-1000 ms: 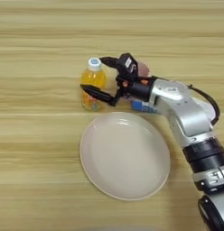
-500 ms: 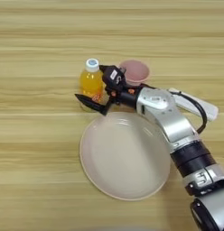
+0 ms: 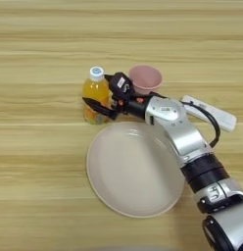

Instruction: Move the objects on the table

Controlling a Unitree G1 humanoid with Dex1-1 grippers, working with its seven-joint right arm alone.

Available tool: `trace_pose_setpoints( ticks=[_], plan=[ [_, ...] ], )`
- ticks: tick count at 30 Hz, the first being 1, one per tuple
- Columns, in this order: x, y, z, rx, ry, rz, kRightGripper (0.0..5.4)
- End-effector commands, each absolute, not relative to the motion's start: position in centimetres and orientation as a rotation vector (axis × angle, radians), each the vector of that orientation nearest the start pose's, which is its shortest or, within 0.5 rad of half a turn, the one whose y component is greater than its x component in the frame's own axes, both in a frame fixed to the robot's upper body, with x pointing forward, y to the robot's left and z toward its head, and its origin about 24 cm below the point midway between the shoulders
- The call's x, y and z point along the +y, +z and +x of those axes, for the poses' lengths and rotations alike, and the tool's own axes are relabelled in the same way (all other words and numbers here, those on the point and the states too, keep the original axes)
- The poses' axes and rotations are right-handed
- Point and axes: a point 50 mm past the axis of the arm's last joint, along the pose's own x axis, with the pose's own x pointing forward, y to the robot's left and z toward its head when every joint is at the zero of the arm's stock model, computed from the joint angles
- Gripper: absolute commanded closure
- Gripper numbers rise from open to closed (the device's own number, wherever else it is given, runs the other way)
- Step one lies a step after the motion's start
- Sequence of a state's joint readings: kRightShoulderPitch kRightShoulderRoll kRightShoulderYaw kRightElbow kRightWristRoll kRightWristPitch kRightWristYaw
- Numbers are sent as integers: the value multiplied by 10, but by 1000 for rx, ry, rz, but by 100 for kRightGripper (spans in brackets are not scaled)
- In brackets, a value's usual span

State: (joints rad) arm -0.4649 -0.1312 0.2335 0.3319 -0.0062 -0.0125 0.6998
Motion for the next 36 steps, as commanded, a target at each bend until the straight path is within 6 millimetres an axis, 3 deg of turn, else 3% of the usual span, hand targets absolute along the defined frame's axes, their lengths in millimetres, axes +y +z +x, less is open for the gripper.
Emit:
trace_pose_setpoints(
  ticks=[1, 8, 19, 30, 36],
  plan=[
    [-61, 123, 322, -213, 965, -290, 186],
    [-62, 131, 321, -238, 973, -258, 186],
    [-78, 181, 310, -382, 971, -185, 186],
    [-140, 249, 315, -537, 772, -173, 186],
    [-171, 266, 320, -562, 651, -217, 186]
  ],
)
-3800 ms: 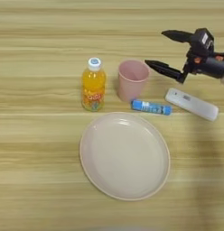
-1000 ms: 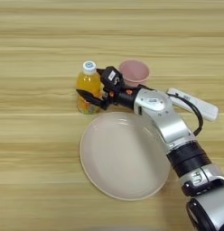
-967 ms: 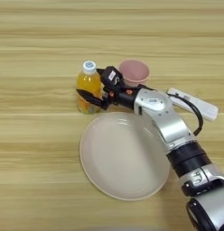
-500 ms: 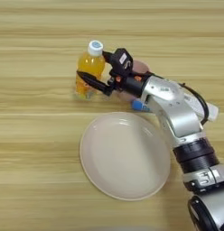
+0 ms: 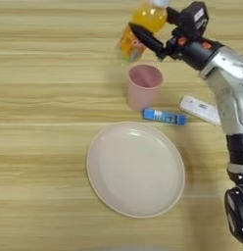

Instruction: Move the objects on the table

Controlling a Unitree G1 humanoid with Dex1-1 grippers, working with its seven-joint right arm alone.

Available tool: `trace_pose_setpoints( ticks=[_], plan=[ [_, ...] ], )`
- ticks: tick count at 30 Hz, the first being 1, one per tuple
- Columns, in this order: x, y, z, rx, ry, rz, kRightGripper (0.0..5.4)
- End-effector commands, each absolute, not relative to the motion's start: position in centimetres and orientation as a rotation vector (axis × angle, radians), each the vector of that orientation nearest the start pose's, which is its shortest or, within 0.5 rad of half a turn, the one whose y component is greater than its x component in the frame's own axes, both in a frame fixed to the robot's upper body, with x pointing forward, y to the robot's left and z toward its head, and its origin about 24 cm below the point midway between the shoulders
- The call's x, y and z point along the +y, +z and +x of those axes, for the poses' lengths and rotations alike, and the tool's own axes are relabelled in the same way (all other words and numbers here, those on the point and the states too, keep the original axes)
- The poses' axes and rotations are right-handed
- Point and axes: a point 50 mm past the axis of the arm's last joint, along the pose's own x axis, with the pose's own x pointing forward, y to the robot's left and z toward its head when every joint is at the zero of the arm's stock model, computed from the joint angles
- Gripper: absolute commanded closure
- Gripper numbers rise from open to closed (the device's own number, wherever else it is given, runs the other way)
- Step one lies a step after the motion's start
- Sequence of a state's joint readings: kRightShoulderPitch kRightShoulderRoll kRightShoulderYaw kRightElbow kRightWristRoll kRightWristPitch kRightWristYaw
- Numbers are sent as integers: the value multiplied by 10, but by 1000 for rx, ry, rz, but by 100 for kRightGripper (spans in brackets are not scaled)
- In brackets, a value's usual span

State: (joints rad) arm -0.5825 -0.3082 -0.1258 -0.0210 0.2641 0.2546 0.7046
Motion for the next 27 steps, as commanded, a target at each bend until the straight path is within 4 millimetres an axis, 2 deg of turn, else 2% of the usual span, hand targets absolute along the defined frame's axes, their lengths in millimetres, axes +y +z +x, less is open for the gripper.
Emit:
trace_pose_setpoints(
  ticks=[1, 6, 10, 20, 27],
  plan=[
    [-178, 267, 322, -554, 621, -228, 186],
    [-209, 270, 331, -516, 494, -266, 186],
    [-227, 268, 338, -478, 429, -292, 186],
    [-272, 249, 357, -346, 259, -349, 186],
    [-295, 231, 362, -264, 191, -367, 186]
  ],
)
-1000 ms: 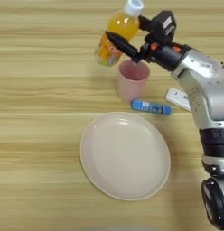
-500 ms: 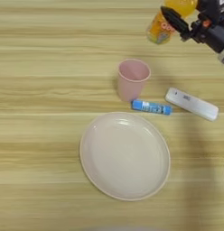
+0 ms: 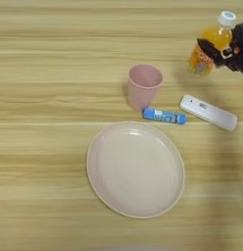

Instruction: Move the objects on the table

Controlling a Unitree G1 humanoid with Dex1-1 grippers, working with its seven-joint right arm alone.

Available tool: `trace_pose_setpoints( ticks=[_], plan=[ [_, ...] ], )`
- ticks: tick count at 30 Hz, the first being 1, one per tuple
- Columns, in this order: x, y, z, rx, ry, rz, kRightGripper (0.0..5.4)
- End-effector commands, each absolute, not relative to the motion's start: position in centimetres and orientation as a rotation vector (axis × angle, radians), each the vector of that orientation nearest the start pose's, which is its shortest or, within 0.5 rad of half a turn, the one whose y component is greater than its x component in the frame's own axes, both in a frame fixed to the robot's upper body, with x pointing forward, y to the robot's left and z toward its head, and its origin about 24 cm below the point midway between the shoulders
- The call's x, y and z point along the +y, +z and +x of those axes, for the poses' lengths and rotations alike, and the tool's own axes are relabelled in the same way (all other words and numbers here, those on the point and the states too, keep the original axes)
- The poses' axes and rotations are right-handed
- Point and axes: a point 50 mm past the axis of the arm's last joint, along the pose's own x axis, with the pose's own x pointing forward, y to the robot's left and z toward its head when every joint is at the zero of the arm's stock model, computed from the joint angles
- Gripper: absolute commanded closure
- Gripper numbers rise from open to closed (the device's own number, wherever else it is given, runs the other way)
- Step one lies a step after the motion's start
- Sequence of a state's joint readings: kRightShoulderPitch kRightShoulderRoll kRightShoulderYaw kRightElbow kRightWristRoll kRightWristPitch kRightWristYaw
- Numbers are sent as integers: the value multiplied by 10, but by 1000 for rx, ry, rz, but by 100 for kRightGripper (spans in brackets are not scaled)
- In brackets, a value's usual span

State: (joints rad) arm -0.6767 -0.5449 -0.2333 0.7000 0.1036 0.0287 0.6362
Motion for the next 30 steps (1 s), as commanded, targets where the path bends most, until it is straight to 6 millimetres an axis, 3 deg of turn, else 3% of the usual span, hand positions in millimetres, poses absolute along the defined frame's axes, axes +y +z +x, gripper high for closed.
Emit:
trace_pose_setpoints(
  ticks=[1, 16, 30],
  plan=[
    [-297, 228, 362, -254, 184, -368, 186],
    [-312, 196, 369, -126, 109, -422, 187],
    [-310, 188, 370, -112, 125, -435, 187]
  ],
)
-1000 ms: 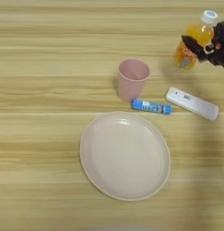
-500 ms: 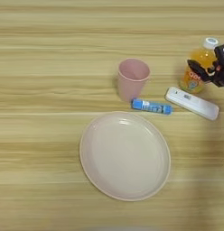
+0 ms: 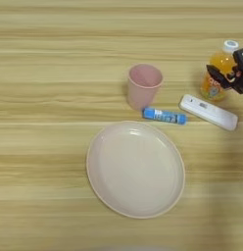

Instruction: Move the objects on the table

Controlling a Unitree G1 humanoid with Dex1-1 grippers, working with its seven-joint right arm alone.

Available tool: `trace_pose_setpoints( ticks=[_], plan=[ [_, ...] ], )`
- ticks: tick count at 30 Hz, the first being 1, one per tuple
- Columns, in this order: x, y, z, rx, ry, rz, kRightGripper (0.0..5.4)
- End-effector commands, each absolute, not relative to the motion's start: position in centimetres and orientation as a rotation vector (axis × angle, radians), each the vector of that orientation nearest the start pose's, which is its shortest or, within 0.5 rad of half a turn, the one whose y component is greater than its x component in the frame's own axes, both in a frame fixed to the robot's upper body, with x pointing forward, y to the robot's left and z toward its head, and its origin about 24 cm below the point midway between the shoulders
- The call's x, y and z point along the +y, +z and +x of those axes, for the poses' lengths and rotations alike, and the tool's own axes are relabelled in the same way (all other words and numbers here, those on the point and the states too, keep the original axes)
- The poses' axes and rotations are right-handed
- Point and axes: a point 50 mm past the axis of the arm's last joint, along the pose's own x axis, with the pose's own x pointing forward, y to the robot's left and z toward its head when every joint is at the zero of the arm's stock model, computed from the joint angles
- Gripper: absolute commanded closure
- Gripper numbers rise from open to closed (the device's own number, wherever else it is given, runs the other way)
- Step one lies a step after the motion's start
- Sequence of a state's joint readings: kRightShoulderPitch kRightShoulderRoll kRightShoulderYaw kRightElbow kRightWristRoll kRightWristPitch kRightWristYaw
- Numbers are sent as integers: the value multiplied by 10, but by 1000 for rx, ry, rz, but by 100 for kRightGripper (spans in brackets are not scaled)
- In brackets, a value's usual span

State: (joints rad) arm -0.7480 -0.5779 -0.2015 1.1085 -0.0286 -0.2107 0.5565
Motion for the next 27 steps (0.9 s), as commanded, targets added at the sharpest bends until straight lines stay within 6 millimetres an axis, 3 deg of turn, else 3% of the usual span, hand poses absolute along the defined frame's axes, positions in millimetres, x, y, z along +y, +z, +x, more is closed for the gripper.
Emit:
trace_pose_setpoints(
  ticks=[1, 16, 27],
  plan=[
    [-310, 188, 370, -112, 125, -434, 176],
    [-311, 192, 371, -132, 108, -415, 5],
    [-307, 207, 371, -221, 109, -398, 2]
  ],
)
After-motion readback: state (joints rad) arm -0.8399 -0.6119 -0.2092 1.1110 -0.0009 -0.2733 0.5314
